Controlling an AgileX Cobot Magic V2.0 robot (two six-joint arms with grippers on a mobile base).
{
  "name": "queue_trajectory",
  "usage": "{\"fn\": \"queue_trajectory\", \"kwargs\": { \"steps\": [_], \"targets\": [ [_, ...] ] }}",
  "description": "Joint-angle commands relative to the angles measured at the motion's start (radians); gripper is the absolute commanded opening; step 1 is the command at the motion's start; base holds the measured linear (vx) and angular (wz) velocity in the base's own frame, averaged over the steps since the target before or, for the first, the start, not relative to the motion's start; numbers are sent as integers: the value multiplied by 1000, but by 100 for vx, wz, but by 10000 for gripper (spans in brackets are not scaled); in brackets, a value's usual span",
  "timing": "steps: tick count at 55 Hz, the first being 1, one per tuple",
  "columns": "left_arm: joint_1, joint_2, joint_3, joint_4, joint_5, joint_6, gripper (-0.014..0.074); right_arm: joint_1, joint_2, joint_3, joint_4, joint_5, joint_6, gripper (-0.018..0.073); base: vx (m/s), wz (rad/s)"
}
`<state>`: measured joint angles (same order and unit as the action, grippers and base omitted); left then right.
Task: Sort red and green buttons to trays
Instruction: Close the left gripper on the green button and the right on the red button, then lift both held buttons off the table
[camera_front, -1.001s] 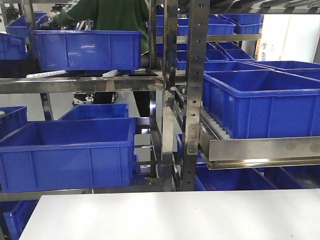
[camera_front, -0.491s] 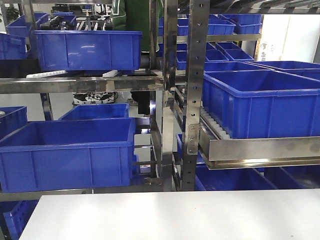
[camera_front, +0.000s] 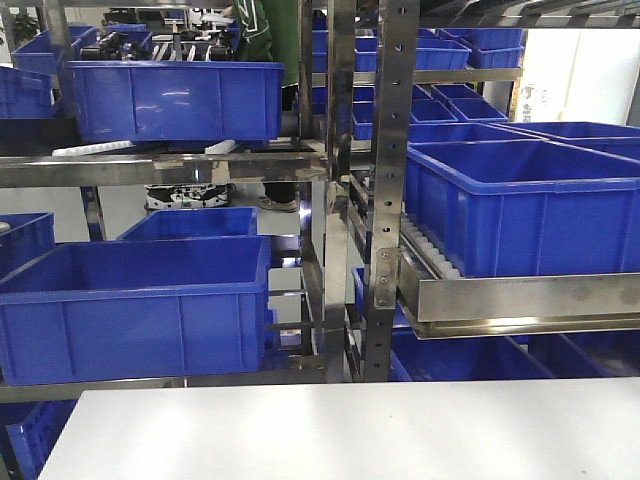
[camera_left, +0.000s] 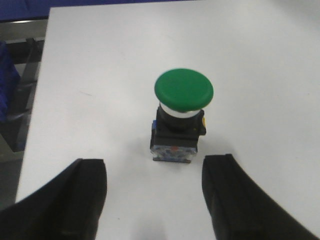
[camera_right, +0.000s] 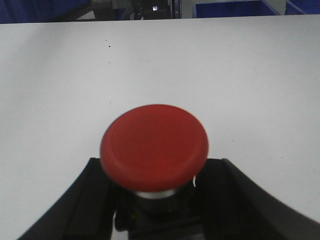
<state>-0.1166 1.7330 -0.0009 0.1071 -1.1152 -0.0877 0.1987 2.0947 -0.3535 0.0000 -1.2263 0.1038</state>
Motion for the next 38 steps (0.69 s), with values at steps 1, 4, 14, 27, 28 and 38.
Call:
{"fn": "queue_trajectory", "kwargs": {
  "steps": [1,4,14,27,28,38],
  "targets": [
    [-3,91,-16,23,-257,12,534,-2,-23,-4,0,-110,-3,-7,0,0],
    [-3,144,-34,27,-257,12,534,-2,-23,-4,0,-110,-3,-7,0,0],
    [-3,243,-98,98,-257,24,534,-2,-23,-4,0,-110,-3,-7,0,0],
    [-3,243,-148,99,-257,14,534,-2,-23,-4,6,-110,-3,-4,0,0],
    [-3,243,-148,99,-257,14,534,-2,-23,-4,6,-110,-3,-4,0,0],
    [-3,243,-151,98,-257,35,534,-2,-23,-4,8,-110,-3,-5,0,0]
  ]
}}
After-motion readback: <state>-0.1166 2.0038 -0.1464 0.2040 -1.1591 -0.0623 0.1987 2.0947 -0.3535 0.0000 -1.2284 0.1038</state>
